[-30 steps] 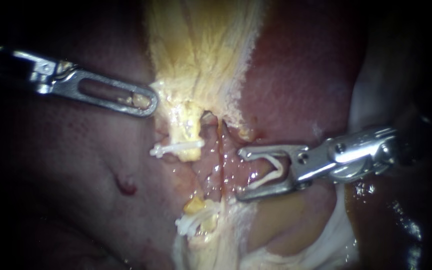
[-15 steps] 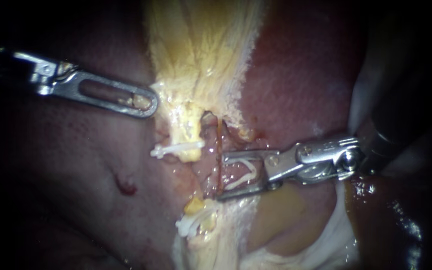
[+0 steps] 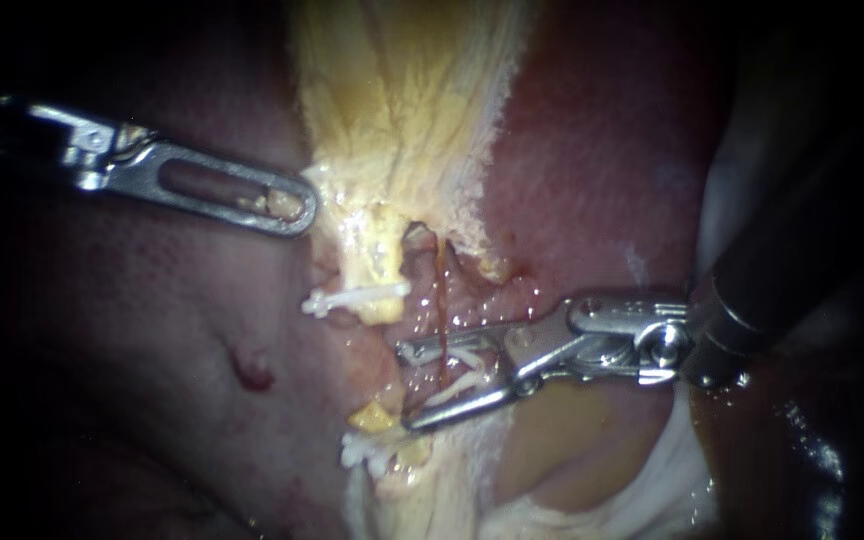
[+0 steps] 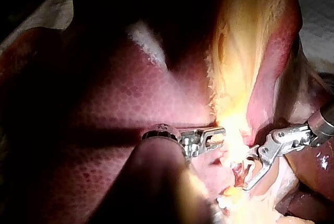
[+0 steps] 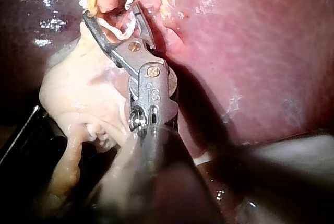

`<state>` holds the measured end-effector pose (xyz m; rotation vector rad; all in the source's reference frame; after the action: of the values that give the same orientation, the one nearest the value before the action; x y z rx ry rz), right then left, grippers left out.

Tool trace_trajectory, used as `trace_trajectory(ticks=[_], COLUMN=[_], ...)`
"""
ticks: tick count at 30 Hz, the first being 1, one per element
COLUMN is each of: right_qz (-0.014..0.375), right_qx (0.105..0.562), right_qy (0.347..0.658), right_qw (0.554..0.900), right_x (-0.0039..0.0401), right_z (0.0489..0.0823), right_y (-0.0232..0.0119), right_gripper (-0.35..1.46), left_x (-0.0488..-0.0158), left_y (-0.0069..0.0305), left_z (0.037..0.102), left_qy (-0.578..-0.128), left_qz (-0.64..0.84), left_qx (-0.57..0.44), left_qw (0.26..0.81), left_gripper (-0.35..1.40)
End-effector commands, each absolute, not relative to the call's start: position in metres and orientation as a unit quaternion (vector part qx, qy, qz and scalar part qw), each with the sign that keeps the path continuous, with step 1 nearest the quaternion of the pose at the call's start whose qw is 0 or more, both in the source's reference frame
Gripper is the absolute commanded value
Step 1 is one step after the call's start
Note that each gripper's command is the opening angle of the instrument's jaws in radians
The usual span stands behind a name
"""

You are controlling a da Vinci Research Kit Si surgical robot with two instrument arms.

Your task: Clipping first clip right tube

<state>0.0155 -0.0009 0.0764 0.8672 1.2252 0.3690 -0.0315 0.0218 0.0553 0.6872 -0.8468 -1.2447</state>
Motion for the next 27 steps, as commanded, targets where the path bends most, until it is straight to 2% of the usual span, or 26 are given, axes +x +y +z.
trace_trajectory(ticks=[1,27], right_qz=[0.167,0.168], right_qx=[0.393,0.403], right_qy=[0.553,0.549], right_qw=[0.715,0.713], right_x=[0.0155,0.0149], right_z=[0.0765,0.0764], right_y=[-0.0009,-0.0017], right_gripper=[0.48,0.48], left_x=[-0.0315,-0.0315], left_y=[0.0218,0.0217], left_z=[0.0553,0.0556], left_qy=[-0.377,-0.377], left_qz=[-0.554,-0.553], left_qx=[0.306,0.305], left_qw=[0.677,0.677], left_gripper=[-0.35,-0.35])
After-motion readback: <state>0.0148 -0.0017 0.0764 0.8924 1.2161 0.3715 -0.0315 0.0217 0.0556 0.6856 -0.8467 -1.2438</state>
